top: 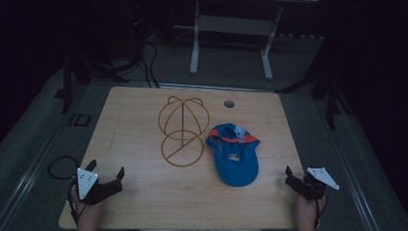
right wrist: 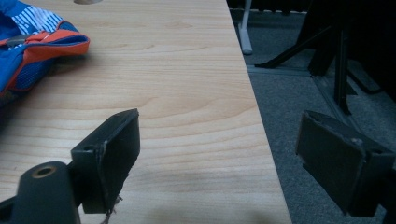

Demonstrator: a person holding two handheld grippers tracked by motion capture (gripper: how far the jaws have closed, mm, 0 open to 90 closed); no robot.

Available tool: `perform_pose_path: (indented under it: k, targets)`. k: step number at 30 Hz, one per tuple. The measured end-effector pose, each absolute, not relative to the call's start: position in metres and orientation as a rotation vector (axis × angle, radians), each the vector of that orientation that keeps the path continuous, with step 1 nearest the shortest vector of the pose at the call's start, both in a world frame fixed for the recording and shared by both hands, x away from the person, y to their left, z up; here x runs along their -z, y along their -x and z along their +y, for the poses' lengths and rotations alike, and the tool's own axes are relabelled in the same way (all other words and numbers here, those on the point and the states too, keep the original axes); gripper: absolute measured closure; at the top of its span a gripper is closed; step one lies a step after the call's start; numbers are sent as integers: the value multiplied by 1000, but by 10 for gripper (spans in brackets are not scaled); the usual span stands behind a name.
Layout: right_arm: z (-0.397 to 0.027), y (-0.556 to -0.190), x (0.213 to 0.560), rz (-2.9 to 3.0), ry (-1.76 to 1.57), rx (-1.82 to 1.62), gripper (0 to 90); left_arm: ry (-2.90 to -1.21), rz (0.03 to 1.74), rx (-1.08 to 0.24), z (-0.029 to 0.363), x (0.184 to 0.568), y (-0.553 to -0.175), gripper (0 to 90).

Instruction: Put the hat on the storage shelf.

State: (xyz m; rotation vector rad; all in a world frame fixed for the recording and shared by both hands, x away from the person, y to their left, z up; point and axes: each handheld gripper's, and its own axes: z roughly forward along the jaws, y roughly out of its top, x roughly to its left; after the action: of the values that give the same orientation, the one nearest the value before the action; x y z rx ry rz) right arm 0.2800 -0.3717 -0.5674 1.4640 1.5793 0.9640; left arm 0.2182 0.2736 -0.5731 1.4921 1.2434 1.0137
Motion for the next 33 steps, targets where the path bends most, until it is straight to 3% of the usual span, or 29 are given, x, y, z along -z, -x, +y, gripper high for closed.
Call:
perform_pose_path:
  k: [6, 23, 33]
  targets:
    - [-370, -280, 567, 1574, -1475, -938, 164, -1500, 1250, -1035, 272, 573, -218, 23]
    - [-344, -301, 543, 1843, -1388, -970, 137, -1523, 1165, -901, 259, 570, -219, 34]
    - [-324, -325, 522, 1963, -1332, -1028, 133, -1529, 1232, -778, 257, 568, -221, 37]
